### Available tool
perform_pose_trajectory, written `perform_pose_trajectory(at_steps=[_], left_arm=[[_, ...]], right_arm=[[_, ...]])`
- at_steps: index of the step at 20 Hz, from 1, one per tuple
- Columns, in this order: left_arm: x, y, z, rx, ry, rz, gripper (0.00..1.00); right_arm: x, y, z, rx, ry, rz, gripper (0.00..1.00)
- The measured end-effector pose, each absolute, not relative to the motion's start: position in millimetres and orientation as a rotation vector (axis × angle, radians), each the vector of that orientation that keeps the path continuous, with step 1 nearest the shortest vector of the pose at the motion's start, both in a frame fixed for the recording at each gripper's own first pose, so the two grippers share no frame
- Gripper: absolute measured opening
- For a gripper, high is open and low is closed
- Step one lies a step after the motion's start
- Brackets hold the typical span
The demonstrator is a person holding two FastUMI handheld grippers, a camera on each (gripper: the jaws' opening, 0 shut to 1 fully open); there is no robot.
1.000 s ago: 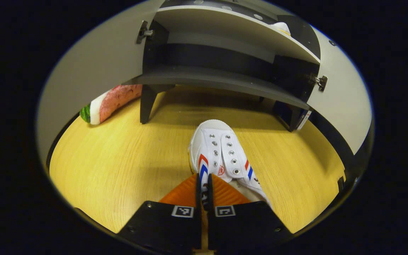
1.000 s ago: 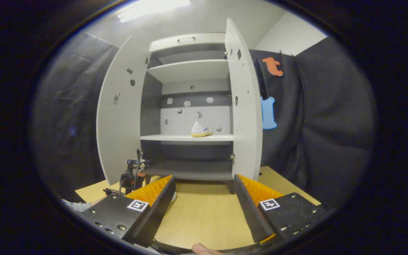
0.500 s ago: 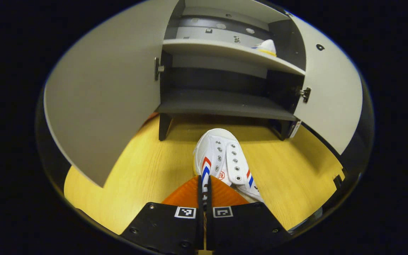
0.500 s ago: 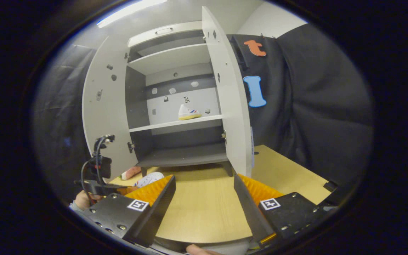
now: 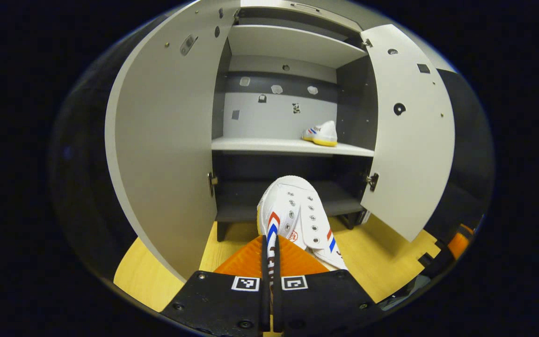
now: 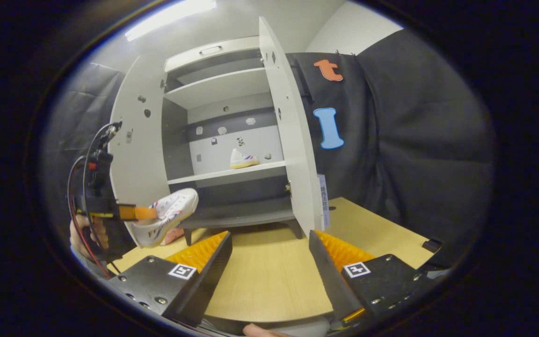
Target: Grab one shoe with the right hand and put it into the shoe cabinet, grab the other shoe with the left hand and put it into the shoe cabinet; then close the right door with the right hand and the left door with the left hand.
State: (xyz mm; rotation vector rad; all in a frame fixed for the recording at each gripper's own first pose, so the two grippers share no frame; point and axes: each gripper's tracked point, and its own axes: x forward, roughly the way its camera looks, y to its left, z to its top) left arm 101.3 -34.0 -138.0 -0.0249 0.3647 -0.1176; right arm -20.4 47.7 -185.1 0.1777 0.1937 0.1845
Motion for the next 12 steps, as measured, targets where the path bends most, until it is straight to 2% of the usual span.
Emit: perform_pose_trajectory(at_steps=[5, 12], left_arm=[[115.1, -38.3, -67.6, -0.048, 0.294, -0.121, 0.03], [184.0, -40.0, -8.2, 0.098, 0.147, -0.063, 0.02]], right_arm=[[-24.9, 41.7, -177.8, 0.165, 0.16, 0.193, 0.98], [-30.3, 49.0, -167.4, 0.156, 0.131, 0.213, 0.98]])
